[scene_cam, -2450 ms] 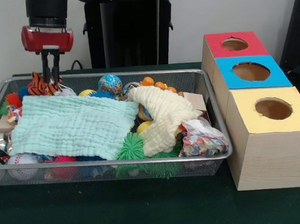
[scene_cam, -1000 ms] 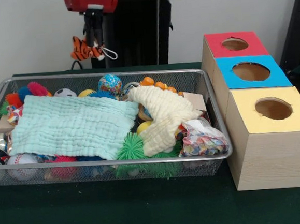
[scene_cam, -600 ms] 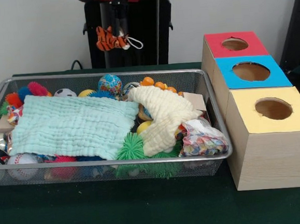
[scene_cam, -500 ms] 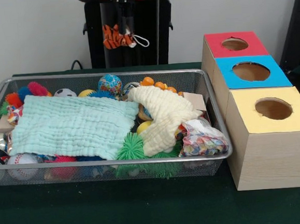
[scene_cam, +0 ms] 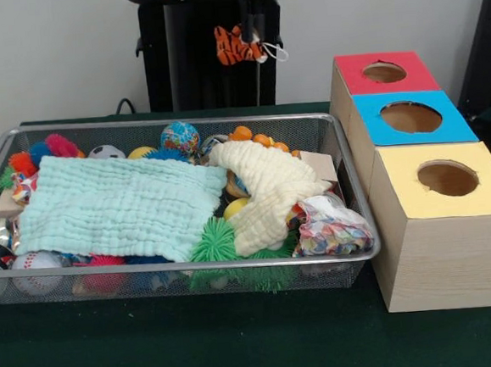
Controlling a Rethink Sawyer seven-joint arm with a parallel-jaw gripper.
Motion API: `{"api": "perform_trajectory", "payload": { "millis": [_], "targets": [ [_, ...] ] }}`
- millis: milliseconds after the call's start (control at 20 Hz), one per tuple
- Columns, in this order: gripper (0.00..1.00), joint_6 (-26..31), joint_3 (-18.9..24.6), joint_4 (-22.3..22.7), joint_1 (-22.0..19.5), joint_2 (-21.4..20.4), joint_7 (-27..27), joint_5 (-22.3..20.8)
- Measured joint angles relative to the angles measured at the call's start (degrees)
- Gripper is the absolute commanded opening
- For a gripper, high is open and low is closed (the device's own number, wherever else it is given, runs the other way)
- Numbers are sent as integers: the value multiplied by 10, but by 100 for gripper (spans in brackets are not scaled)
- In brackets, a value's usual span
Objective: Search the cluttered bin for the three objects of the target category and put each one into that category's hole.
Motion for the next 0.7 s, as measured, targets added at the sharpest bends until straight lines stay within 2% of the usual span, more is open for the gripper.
{"api": "perform_trajectory", "payload": {
  "millis": [150,700],
  "targets": [
    [0,0,-19,3,28,0,2,9],
    [0,-12,-135,18,202,23,36,84]
  ]
}}
